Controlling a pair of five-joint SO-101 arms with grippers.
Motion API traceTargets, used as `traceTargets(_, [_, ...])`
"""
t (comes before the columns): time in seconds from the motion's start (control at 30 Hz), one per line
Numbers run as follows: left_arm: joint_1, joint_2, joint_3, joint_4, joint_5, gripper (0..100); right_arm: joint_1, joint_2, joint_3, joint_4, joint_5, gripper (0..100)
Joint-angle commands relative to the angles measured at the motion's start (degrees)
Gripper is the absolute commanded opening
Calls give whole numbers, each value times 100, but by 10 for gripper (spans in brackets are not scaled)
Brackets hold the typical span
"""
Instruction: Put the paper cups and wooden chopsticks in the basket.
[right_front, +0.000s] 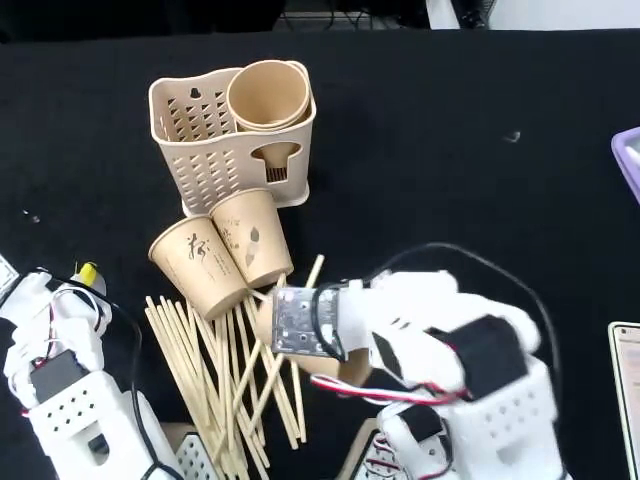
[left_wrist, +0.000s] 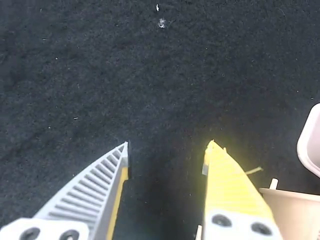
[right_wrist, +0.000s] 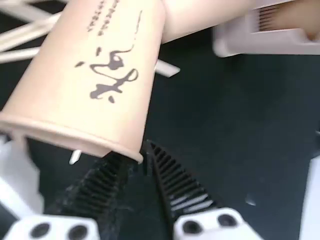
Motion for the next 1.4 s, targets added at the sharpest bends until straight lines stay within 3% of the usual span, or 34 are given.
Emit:
traceTargets(0.0, [-4,-62,-356,-105,53,245,360,400,-1367,-563,-976,11])
traceTargets(0.27, [-4,-70,-356,-105,53,245,686,2554,-3512,-1389,-3174,11])
traceTargets(0.57, [-4,-70,-347,-105,53,245,993,5420,-7433,-334,-4642,11])
traceTargets(0.83, [-4,-70,-347,-97,44,245,967,7011,-9754,193,-5108,11])
traceTargets(1.17, [-4,-70,-347,-105,44,245,211,7125,-9938,149,-5187,11])
traceTargets(1.37, [-4,-70,-347,-105,44,245,141,7231,-9886,0,-5187,11])
